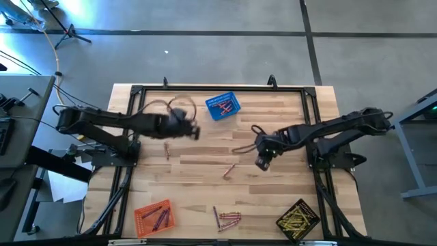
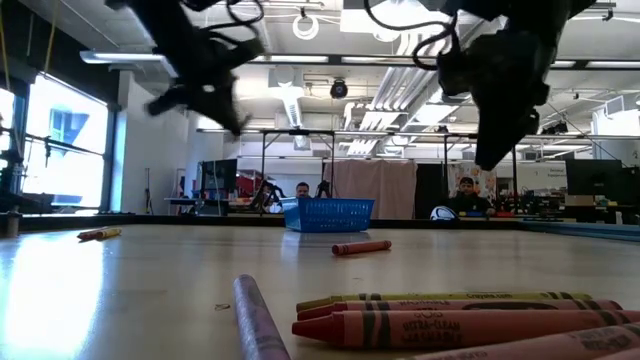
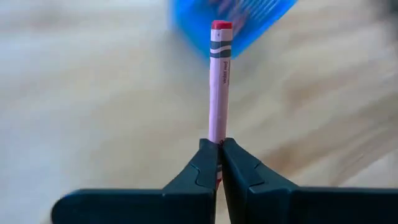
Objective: Sort crayons
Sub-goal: Put the red crayon into the blue bin
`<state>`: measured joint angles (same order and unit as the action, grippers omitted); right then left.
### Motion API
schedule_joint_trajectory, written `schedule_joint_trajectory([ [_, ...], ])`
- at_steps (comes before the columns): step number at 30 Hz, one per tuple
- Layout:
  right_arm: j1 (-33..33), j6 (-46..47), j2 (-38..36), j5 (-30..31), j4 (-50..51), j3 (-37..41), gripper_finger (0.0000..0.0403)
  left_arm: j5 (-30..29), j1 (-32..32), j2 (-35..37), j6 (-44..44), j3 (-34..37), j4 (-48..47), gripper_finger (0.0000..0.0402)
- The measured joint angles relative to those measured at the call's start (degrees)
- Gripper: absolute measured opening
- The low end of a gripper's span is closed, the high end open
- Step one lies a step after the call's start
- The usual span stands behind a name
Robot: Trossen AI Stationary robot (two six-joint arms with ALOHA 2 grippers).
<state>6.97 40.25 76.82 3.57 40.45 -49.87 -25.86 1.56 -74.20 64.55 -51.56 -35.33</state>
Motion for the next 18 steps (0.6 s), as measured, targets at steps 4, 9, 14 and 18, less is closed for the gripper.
schedule_joint_trajectory([
  [4,-4.37,0.29,0.00,-0.02,-1.26,0.00,0.0106,3.16,7.69,-2.79,-14.70,-0.04,21.29,0.0001],
  [9,-8.61,1.33,0.02,0.00,-5.09,0.02,0.0106,10.28,15.68,-8.90,-21.68,-0.10,38.48,0.0001],
  [14,-10.89,1.31,0.02,-0.02,-9.47,0.02,0.0106,11.55,20.27,-15.91,-25.24,-0.06,45.73,0.0006],
  [18,-11.50,0.58,0.02,-0.08,-12.11,0.00,0.0106,12.63,22.15,-20.41,-23.32,-0.02,48.86,0.0031],
])
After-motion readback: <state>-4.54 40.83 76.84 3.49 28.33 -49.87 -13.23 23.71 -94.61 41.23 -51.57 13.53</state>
